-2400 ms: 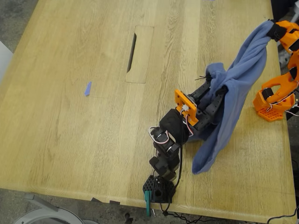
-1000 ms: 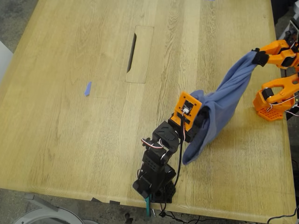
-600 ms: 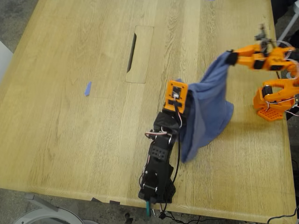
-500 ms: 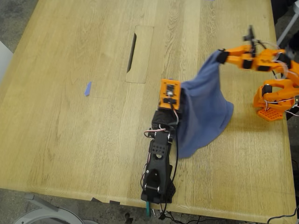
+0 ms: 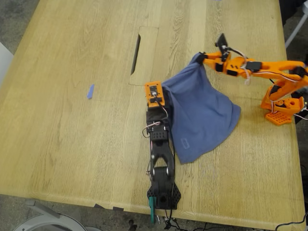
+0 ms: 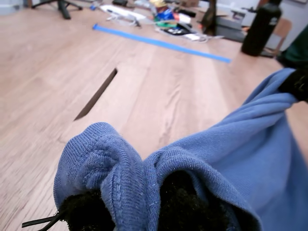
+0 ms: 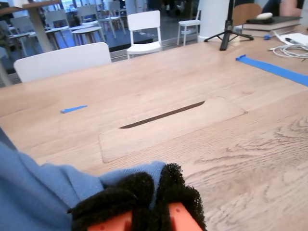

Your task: Fold a T-shirt

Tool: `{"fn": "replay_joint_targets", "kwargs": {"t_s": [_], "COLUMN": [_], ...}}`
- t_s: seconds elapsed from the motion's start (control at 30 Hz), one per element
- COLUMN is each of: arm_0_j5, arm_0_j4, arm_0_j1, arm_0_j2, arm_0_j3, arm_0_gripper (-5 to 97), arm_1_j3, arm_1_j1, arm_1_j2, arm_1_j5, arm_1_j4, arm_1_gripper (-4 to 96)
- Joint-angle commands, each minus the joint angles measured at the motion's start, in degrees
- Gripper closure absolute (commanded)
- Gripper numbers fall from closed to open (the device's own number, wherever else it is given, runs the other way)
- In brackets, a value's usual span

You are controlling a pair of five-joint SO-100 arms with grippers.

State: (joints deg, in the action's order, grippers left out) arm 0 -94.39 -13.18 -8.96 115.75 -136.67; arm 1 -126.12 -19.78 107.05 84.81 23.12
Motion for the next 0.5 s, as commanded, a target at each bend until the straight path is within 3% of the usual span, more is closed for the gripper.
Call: {"fn": "replay_joint_targets", "kwargs": {"t_s": [0.0, 0.2, 0.47], "arm_0_j5": [-0.4, -0.8, -2.2], "arm_0_j4": [-10.1, -14.6, -12.4], "arm_0_j1": [-6.1, -11.5, -16.5], "arm_0_j2": [-6.5, -17.7, -34.6], "arm_0_j3": [8.3, 16.6, 37.1], "arm_0_gripper": [92, 92, 92], "arm_1_j3": [9.1, 29.2, 64.5], "arm_1_j1": [-2.9, -5.8, -8.2], "arm_1_j2": [-7.8, -26.6, -50.5], "arm_1_j5": [0.5, 0.5, 0.2], "arm_1_j4": [5.2, 6.9, -2.8], "arm_1_gripper": [91.2, 91.2, 91.2]}}
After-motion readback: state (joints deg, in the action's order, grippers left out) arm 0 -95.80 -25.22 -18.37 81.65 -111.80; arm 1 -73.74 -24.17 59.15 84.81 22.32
